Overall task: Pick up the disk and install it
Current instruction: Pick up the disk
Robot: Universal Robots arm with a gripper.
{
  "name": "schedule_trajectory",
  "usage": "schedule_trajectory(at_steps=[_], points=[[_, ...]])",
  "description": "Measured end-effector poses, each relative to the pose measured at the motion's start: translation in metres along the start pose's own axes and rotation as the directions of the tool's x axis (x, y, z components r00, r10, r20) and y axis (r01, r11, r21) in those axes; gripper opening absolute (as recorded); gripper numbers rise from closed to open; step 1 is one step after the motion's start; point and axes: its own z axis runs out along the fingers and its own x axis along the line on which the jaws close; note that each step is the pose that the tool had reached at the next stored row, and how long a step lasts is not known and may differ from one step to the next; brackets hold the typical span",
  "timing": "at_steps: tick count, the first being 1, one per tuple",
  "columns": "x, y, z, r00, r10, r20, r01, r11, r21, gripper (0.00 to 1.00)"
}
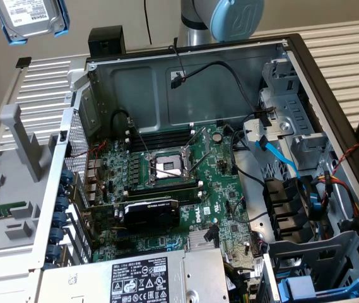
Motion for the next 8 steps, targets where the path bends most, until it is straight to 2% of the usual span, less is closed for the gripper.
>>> schedule_trajectory(at_steps=[8], points=[[0.0,-0.0287,-0.0058,1.0,-0.001,0.0,0.001,1.0,-0.0001,0.37]])
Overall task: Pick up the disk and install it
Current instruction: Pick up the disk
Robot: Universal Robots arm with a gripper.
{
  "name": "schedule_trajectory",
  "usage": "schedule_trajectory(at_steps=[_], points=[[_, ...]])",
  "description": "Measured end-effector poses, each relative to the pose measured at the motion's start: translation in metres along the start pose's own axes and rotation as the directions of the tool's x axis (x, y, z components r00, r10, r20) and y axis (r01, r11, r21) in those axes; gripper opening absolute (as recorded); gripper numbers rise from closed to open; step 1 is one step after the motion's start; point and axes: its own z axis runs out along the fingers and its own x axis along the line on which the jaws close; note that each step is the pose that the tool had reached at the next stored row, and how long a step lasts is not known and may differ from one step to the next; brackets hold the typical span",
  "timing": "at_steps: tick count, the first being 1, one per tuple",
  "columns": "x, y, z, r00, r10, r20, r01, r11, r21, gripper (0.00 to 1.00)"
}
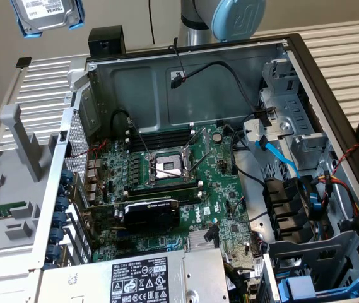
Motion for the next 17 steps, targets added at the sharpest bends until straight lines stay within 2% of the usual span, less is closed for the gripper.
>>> schedule_trajectory(at_steps=[10,17], points=[[0.001,-0.0316,-0.0042,1.0,0.0,0.0,0.0,1.0,0.0,0.37],[0.012,-0.0479,-0.0038,1.0,0.0,-0.0008,0.0,1.0,0.0001,0.37]])
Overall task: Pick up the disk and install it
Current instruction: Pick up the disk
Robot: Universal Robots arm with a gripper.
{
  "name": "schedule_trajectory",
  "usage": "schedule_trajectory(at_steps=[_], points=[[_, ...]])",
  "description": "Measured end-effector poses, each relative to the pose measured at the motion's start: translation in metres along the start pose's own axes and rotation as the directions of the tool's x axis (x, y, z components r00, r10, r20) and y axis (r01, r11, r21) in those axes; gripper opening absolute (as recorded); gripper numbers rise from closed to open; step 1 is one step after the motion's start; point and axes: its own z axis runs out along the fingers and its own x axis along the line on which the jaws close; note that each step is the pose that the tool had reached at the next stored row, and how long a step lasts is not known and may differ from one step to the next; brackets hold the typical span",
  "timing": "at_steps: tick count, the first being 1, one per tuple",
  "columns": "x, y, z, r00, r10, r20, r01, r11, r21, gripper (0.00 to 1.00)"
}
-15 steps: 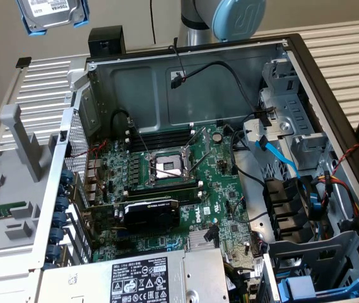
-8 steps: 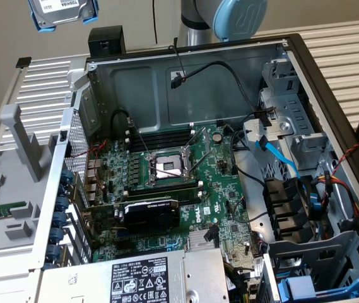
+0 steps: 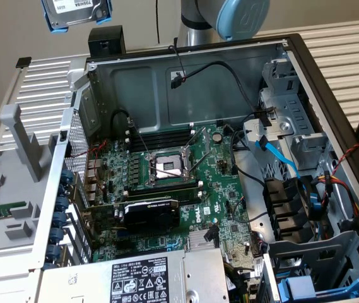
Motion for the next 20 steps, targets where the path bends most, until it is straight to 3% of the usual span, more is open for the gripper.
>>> schedule_trajectory(at_steps=[10,20], points=[[0.022,-0.0232,0.0009,1.0,0.0,-0.0009,0.0,1.0,-0.0001,0.37],[0.048,-0.0364,0.0016,1.0,0.0,-0.0012,0.0,1.0,-0.0001,0.37]])
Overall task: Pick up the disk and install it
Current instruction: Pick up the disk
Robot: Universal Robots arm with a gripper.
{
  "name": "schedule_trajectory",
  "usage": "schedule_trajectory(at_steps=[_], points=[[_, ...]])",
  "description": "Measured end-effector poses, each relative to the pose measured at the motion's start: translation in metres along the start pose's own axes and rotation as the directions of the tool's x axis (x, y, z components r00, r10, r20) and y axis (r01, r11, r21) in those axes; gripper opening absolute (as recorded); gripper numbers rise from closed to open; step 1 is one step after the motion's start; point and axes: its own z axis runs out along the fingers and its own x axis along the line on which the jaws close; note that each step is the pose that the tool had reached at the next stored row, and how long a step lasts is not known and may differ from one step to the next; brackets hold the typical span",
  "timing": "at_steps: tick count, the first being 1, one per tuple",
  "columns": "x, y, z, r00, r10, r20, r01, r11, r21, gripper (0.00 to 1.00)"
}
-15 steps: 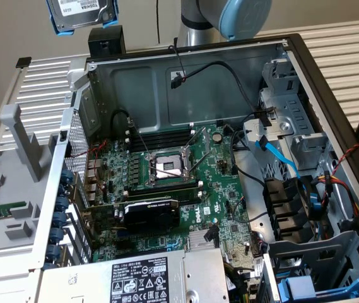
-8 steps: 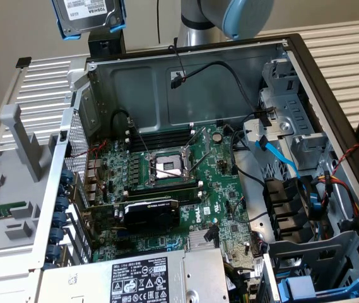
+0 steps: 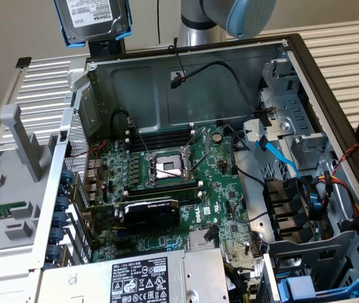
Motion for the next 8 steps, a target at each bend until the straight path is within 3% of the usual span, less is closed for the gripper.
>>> schedule_trajectory(at_steps=[8], points=[[0.023,-0.0141,0.0007,1.0,0.0,0.0,0.0,1.0,-0.0002,0.37]])
